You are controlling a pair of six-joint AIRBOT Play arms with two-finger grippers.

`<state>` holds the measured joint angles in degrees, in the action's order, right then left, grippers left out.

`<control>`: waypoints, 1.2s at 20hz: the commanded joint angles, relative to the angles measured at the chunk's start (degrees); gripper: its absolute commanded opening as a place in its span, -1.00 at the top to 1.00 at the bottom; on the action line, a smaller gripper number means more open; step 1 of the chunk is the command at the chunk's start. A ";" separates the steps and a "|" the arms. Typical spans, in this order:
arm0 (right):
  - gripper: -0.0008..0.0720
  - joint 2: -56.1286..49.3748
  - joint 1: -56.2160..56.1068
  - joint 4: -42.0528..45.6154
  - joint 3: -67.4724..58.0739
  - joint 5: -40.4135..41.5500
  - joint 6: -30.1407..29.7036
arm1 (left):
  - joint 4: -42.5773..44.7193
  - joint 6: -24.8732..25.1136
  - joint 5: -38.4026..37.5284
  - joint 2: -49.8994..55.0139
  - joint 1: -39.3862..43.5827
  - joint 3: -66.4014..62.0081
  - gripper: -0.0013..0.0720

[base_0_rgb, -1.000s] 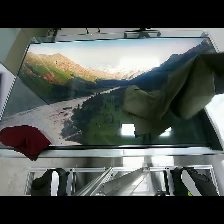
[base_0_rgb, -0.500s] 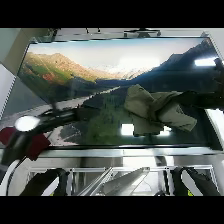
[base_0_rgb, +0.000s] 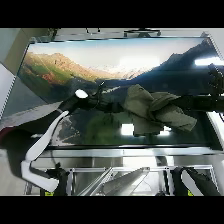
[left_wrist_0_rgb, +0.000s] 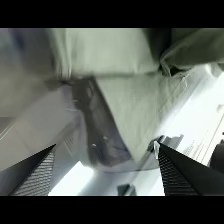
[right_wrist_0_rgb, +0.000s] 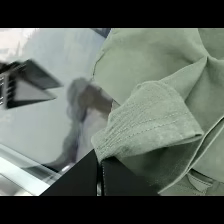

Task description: Fold the shirts.

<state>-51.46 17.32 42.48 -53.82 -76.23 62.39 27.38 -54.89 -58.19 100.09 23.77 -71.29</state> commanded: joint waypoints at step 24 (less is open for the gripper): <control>0.93 10.73 19.61 -14.12 -8.09 -3.34 0.00 | -5.66 -5.84 -28.72 -3.91 -4.07 -42.53 0.93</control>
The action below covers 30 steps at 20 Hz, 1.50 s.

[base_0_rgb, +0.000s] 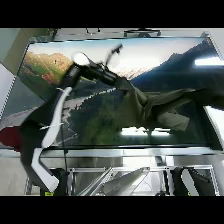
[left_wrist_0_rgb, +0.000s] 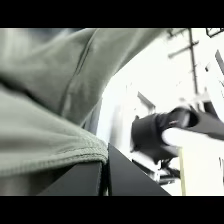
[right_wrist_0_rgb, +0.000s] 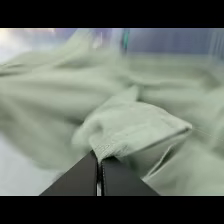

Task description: Fold the shirts.

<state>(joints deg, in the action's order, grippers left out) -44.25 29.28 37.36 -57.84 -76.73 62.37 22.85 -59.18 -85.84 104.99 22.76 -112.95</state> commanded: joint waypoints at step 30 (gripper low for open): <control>0.93 -42.88 -12.22 -3.08 -7.63 26.84 -6.67 | 13.62 0.92 26.12 -7.28 -33.86 28.24 0.91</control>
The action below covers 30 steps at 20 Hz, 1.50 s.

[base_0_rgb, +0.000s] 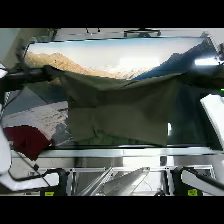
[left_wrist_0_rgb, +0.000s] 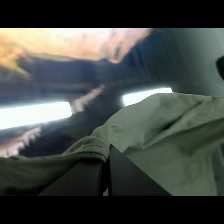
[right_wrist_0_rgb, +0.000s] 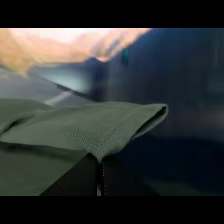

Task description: Fold the shirts.

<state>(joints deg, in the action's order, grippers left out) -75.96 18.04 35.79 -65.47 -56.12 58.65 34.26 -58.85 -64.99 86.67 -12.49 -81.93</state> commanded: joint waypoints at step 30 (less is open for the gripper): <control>0.16 -1.75 16.92 15.43 18.51 -19.76 -1.38 | 19.43 -4.20 -8.90 -7.26 -12.55 35.21 0.02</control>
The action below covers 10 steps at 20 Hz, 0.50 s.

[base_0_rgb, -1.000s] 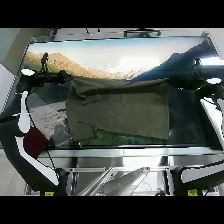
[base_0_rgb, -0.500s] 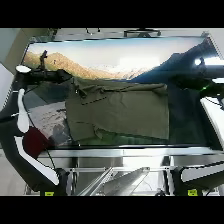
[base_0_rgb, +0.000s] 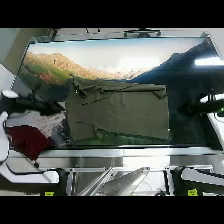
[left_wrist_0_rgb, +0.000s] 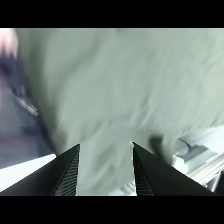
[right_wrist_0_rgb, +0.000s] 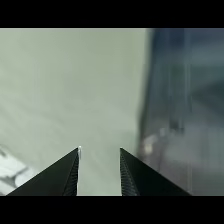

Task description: Fold the shirts.

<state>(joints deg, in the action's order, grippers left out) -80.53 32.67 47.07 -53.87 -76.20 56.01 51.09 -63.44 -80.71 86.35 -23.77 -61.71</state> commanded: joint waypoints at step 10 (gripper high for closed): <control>-0.23 1.57 2.49 3.10 11.80 2.71 1.92 | -10.36 7.91 25.33 -10.27 5.57 26.86 0.02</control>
<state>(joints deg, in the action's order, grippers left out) -78.32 35.09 49.76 -43.22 -73.78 57.43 45.34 -58.35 -62.17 76.42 -21.06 -35.70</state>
